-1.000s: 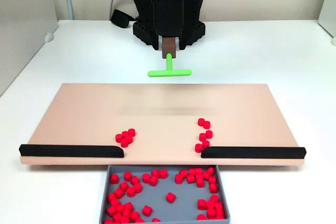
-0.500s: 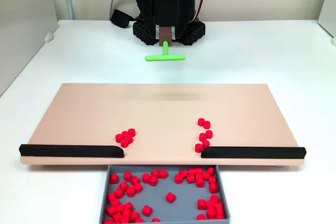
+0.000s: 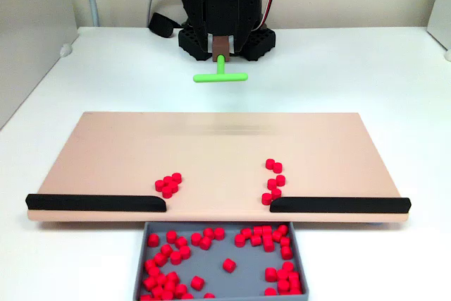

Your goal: Push granules from bottom to the grey container

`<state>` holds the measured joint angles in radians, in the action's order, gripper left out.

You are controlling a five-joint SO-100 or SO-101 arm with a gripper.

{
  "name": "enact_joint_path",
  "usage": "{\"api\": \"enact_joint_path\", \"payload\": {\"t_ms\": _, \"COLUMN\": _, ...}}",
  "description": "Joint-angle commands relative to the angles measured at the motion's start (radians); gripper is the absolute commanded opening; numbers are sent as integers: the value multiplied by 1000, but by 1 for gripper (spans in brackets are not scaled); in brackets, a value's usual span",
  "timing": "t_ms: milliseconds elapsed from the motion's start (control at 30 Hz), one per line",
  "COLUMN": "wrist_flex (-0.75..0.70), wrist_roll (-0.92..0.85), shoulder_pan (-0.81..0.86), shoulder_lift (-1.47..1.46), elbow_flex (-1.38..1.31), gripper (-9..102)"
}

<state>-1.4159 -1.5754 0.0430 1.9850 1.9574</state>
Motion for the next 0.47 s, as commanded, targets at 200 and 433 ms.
{"api": "enact_joint_path", "payload": {"t_ms": 200, "wrist_flex": 8, "wrist_roll": 11, "shoulder_pan": 3, "shoulder_lift": 20, "elbow_flex": -8, "gripper": 1}}
{"api": "enact_joint_path", "payload": {"t_ms": 433, "wrist_flex": 9, "wrist_roll": 11, "shoulder_pan": -2, "shoulder_lift": -2, "elbow_flex": -8, "gripper": 1}}
